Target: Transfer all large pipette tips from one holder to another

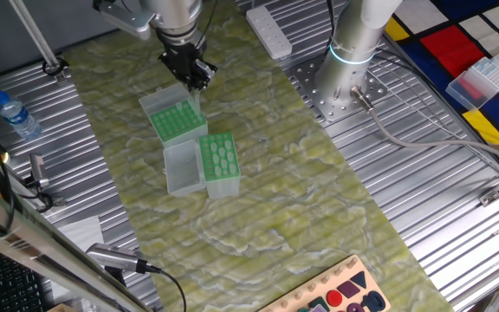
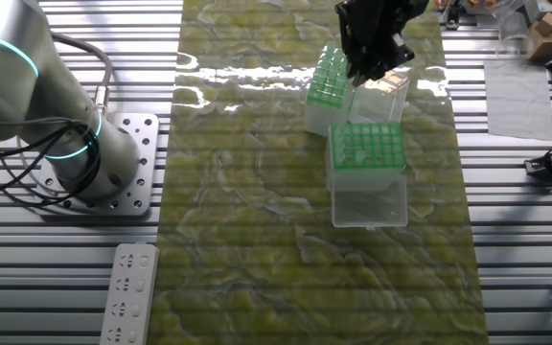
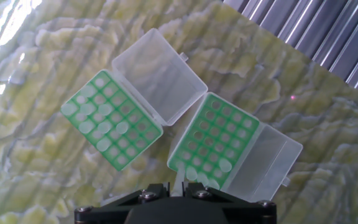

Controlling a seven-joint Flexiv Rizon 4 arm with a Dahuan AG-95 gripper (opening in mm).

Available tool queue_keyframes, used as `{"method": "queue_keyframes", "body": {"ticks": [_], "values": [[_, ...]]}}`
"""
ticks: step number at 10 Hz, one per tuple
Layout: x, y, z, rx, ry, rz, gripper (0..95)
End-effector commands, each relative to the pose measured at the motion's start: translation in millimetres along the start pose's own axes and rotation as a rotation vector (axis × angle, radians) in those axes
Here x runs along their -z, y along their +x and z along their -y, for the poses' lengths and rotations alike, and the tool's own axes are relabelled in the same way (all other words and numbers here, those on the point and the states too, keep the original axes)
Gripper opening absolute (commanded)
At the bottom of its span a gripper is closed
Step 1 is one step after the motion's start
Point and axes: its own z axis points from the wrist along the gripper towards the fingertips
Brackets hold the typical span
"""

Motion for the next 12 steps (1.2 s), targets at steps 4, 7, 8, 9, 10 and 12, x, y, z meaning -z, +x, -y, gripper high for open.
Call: {"method": "queue_keyframes", "body": {"ticks": [4,7,8,9,10,12], "values": [[-10.2,-3.0,0.7,0.006,0.024,0.048,0.0],[-15.2,-2.4,0.3,0.036,0.038,0.071,19.0],[-15.5,-3.3,0.3,0.043,0.04,0.073,38.0],[-15.8,-4.1,0.2,0.043,0.04,0.074,38.0],[-16.1,-5.4,-0.1,0.027,0.038,0.071,38.0],[-20.5,-19.7,-10.1,-0.098,0.013,0.075,38.0]]}}
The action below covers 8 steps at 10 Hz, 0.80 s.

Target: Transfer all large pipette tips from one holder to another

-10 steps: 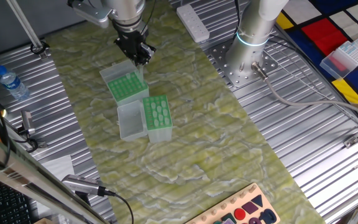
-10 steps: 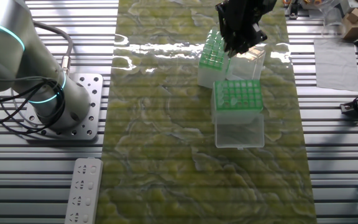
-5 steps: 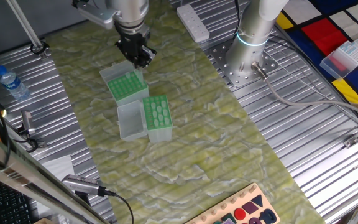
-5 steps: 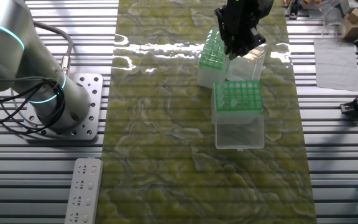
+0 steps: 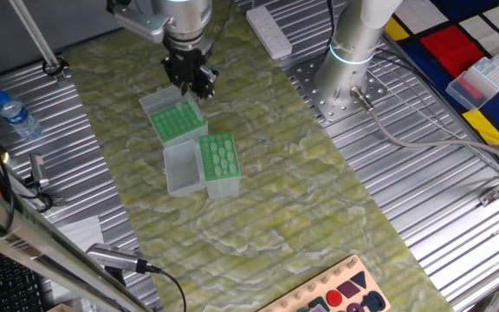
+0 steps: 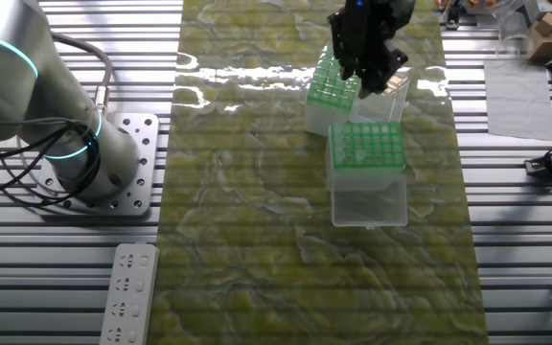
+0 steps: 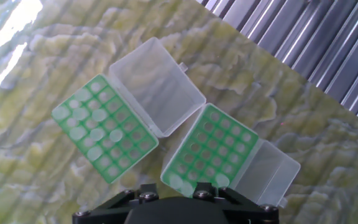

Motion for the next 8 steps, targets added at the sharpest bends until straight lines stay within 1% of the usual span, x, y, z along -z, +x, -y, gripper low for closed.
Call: {"method": "queue_keyframes", "body": {"ticks": [1,2,3,5,6,8], "values": [[-6.5,-11.6,-11.5,-0.14,-0.03,0.008,38.0],[-14.0,-22.7,-23.1,-0.198,-0.058,0.02,38.0],[-17.5,-29.8,-31.0,-0.214,-0.059,0.017,38.0],[-24.9,-48.2,-56.4,-0.286,-0.075,0.002,38.0],[-28.2,-54.9,-65.9,-0.309,-0.077,0.001,38.0],[-38.8,-70.7,-86.2,-0.354,-0.081,0.009,38.0]]}}
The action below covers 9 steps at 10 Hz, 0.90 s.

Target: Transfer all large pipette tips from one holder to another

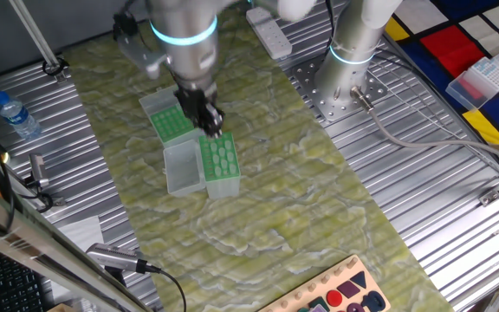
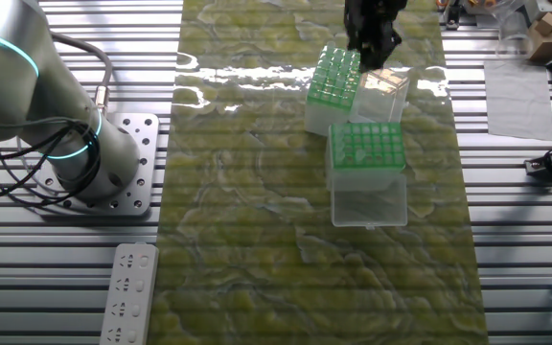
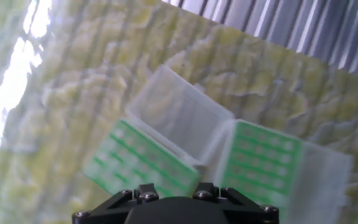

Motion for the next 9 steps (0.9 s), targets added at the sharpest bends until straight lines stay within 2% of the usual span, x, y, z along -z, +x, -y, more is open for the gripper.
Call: {"method": "queue_keyframes", "body": {"ticks": [1,2,4,6,9], "values": [[-17.4,-13.6,-30.5,-0.067,-0.005,0.013,38.0],[-25.5,-18.8,-41.3,-0.097,-0.006,0.021,19.0],[-31.7,-22.2,-49.1,-0.105,0.001,0.041,19.0],[-35.1,-24.3,-47.7,-0.08,0.009,0.063,19.0],[-43.0,-28.2,-44.7,-0.075,0.012,0.069,19.0]]}}
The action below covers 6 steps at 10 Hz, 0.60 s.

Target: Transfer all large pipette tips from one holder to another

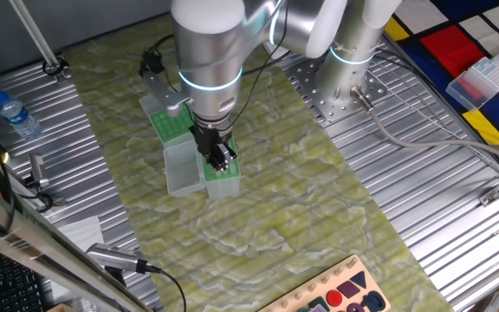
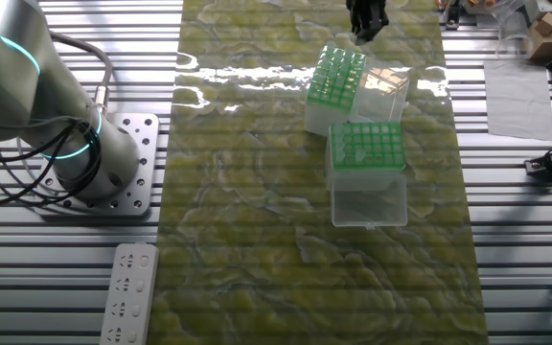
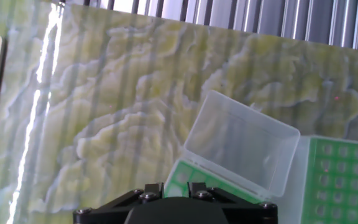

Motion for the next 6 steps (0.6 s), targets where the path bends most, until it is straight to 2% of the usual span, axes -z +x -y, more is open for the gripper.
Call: {"method": "queue_keyframes", "body": {"ticks": [1,2,6], "values": [[-6.8,-4.6,0.2,0.001,0.002,-0.002,19.0],[-10.5,-4.4,-0.3,0.004,0.004,-0.002,38.0],[-21.3,2.2,-3.4,0.013,0.011,0.008,38.0]]}}
